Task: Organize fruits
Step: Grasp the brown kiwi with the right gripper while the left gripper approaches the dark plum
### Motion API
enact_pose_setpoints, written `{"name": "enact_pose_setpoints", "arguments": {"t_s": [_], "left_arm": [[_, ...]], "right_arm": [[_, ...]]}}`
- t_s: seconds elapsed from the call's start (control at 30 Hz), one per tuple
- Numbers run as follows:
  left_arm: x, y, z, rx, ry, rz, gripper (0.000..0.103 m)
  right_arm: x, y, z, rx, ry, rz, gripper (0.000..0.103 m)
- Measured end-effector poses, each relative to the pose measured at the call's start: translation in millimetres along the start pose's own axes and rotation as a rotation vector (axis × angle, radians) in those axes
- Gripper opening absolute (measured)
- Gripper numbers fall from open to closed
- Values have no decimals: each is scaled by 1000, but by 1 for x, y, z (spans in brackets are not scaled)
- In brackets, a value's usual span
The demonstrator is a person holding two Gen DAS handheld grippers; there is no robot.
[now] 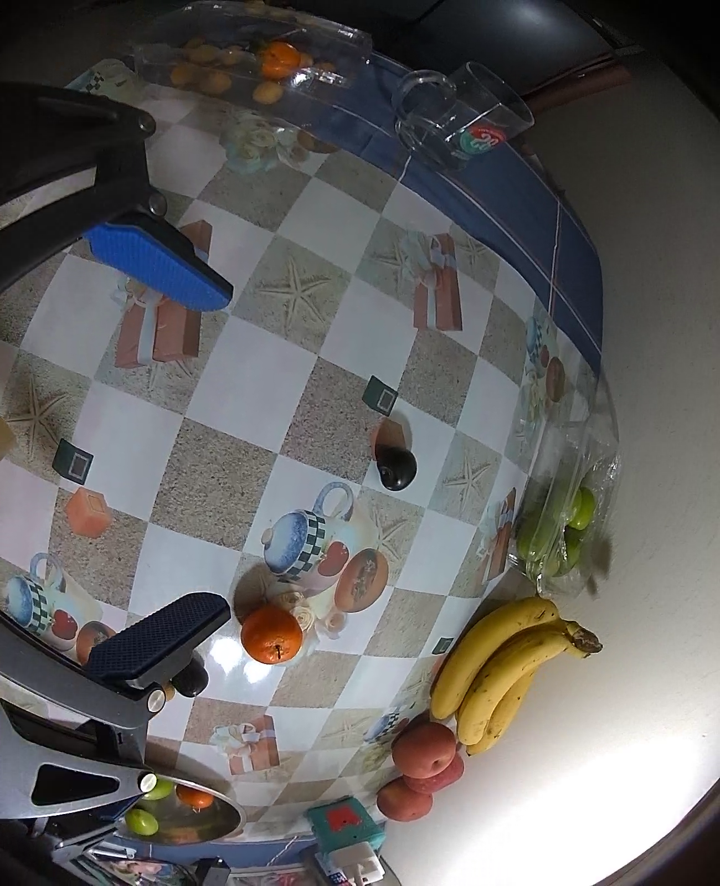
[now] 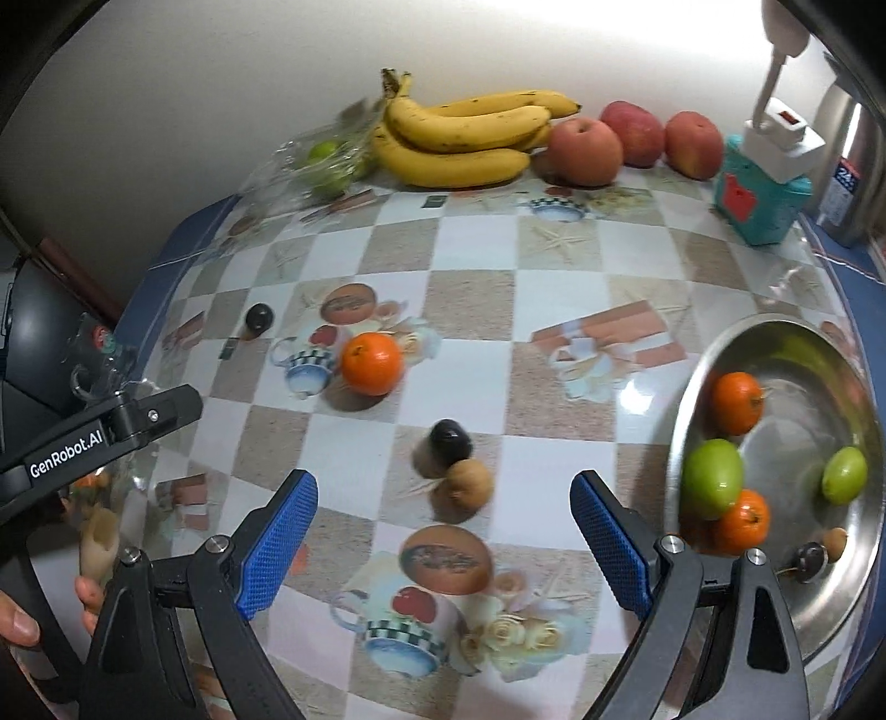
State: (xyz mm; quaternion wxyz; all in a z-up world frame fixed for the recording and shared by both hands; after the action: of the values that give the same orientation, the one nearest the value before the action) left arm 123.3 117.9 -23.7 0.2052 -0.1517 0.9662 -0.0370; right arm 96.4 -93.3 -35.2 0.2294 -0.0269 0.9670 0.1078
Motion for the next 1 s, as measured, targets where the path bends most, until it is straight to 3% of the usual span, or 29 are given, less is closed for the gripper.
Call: {"name": "enact_pose_setpoints", "arguments": {"t_s": [0.23,0.43,0.7,1.0], "left_arm": [[-1,-9,-3,33,-5,13,103],[0,-23,3,59,19,32,103],[11,-38,28,58,105,48,103],[17,-41,45,53,165,42,103]], "right_arm": [[-7,-16,-2,-24,-40,59,93],[-8,-34,4,-23,-17,131,93],[-7,-23,12,-42,-8,68,93],[6,-23,44,9,91,22,89]]}}
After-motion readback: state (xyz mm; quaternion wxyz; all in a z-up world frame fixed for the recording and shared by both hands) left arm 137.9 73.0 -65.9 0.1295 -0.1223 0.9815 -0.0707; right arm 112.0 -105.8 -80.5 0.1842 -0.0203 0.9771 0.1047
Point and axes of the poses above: each gripper's, at about its wrist camera, not at the fingertips, and z roughly the way its jaws point, y to its left, x to its underside, the point moved 4 cm from there along z, roughly the way its jaws point, and after that the axes turned 4 degrees about -z, right-handed, at the moved point
